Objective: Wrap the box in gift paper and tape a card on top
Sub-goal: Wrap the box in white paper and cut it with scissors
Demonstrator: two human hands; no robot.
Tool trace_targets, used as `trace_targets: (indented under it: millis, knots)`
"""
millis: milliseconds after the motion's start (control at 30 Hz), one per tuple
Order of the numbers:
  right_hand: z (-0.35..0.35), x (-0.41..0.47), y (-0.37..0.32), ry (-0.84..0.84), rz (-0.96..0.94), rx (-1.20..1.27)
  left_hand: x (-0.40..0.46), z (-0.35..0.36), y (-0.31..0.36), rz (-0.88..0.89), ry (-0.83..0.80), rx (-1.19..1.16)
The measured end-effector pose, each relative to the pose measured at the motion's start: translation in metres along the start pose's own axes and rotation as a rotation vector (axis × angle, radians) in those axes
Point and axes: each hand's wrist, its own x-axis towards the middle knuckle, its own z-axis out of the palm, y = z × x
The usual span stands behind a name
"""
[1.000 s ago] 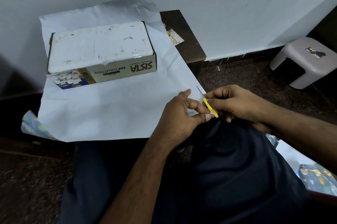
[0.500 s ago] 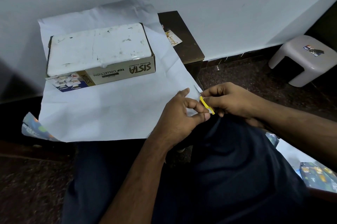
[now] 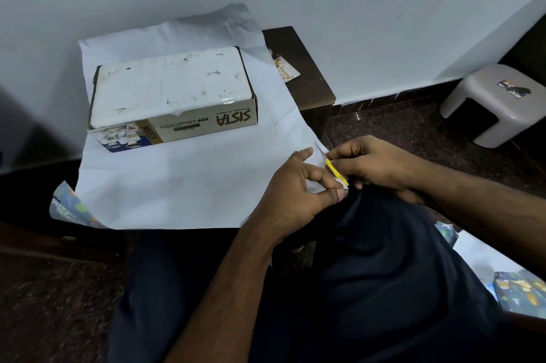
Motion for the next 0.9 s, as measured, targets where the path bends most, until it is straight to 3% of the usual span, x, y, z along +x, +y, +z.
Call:
trace_targets:
  millis: [167,333,700,900]
  knots:
    - [0.003,0.003,0.002,0.047,-0.010,0.076,0.000,0.001,0.001,0.027,0.005,-0.033]
    - [0.003,0.011,0.003,0.024,-0.015,-0.049,0.002,0.001,-0.002,0.033,0.054,-0.032]
    - [0.002,0.018,0.005,-0.020,-0.032,-0.038,0.005,0.002,-0.007,0.030,0.103,-0.091]
    - [0.003,0.021,0.009,-0.037,-0.022,0.106,0.005,0.001,-0.005,0.061,0.121,-0.131]
